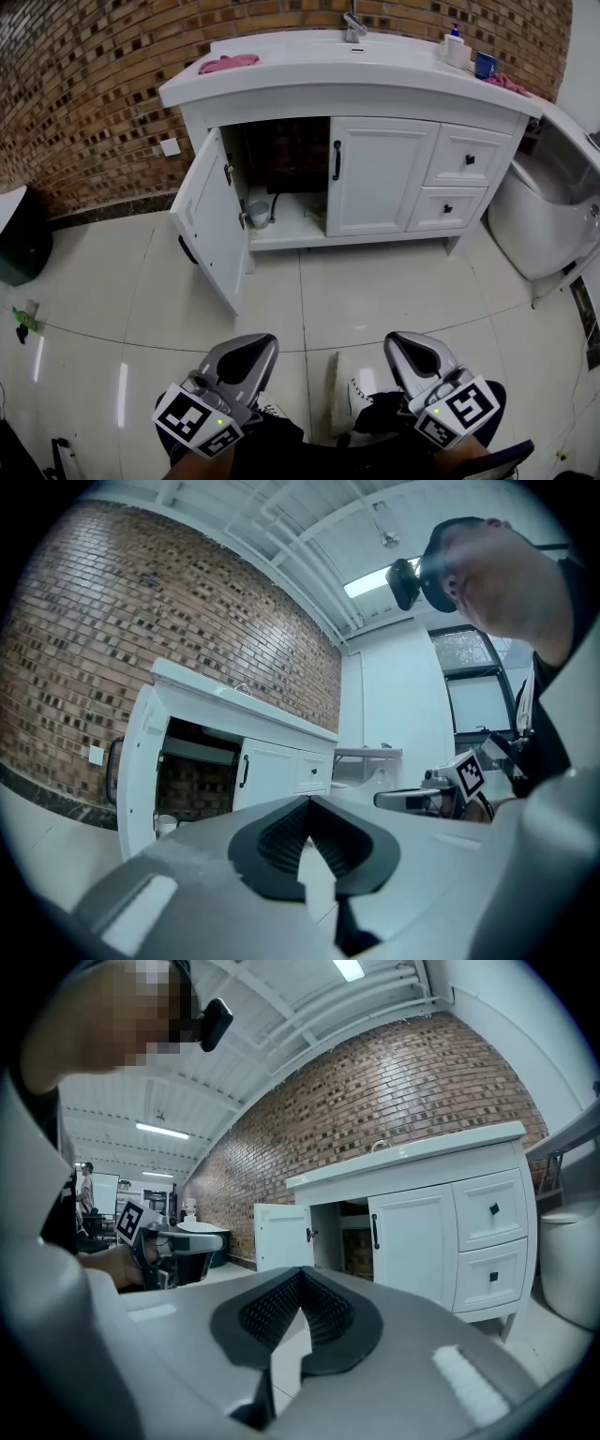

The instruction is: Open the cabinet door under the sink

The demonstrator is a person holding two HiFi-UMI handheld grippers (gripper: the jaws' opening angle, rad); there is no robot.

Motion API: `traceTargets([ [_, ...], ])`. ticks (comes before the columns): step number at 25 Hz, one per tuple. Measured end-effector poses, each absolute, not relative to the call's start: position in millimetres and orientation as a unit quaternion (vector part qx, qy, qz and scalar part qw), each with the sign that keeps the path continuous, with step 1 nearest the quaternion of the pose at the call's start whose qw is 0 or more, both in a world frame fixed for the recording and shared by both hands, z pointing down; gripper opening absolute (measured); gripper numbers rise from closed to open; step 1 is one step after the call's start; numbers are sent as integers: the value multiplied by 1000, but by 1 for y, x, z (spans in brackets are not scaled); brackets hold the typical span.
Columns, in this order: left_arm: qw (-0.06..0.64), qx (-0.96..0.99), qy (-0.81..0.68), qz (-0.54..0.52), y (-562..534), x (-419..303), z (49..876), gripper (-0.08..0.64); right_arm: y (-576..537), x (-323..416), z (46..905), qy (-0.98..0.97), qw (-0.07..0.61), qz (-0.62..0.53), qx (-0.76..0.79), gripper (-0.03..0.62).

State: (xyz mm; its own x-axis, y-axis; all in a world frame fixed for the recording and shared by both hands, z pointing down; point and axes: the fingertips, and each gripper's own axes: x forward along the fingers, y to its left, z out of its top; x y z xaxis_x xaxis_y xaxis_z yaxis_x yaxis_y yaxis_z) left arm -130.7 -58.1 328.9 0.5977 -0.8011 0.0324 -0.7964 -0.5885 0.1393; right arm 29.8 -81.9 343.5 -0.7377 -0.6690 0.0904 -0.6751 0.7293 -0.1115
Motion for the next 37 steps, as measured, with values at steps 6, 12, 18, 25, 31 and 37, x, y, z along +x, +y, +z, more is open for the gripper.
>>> traceTargets([
  [6, 67, 889, -453, -17, -59, -133, 328, 5, -83, 29, 342, -930, 24, 63, 362, 8],
  [12, 68, 889, -452, -18, -56, -132, 327, 5, -79, 26, 344, -932, 35, 55, 357, 8],
  [18, 67, 891, -450, -19, -56, -131, 327, 5, -79, 23, 342, -933, 36, 50, 354, 8],
  [25, 68, 891, -449, -18, -56, -130, 328, 5, -80, 22, 339, -934, 38, 45, 353, 8],
  [31, 68, 891, -449, -17, -57, -129, 328, 5, -80, 23, 338, -933, 38, 41, 355, 8],
  [37, 65, 889, -453, -19, -59, -131, 327, 5, -81, 24, 339, -933, 37, 41, 356, 8],
])
